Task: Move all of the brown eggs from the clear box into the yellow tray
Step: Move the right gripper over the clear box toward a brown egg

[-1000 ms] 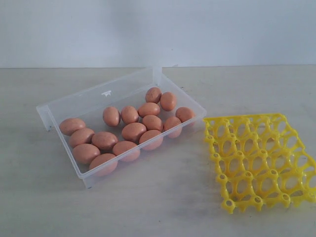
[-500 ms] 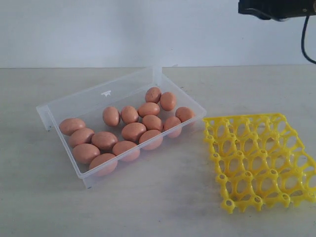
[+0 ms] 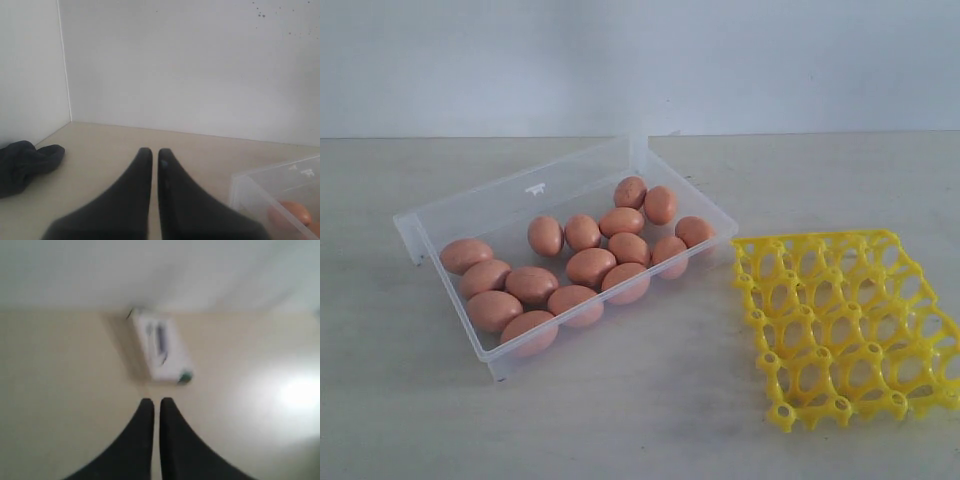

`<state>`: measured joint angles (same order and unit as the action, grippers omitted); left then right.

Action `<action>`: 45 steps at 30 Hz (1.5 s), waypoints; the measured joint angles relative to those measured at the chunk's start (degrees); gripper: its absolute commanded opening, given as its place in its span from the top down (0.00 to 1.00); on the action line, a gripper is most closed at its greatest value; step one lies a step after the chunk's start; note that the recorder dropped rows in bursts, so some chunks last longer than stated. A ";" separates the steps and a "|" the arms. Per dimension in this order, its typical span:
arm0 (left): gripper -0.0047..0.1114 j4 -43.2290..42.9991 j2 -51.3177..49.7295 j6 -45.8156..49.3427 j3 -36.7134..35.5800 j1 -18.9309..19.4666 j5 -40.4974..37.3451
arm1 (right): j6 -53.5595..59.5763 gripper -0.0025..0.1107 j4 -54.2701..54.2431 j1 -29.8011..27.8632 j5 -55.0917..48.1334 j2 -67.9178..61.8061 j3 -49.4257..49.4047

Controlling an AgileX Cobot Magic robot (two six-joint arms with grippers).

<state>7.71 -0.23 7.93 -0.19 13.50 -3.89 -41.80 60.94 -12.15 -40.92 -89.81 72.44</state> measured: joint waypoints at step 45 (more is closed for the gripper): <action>0.92 0.00 0.00 0.00 0.00 0.00 0.00 | 62.67 0.52 -79.76 42.94 -0.88 -32.74 31.68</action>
<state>7.71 -0.23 7.93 -0.19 13.50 -3.89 20.88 -18.82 30.78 -41.80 -122.55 104.12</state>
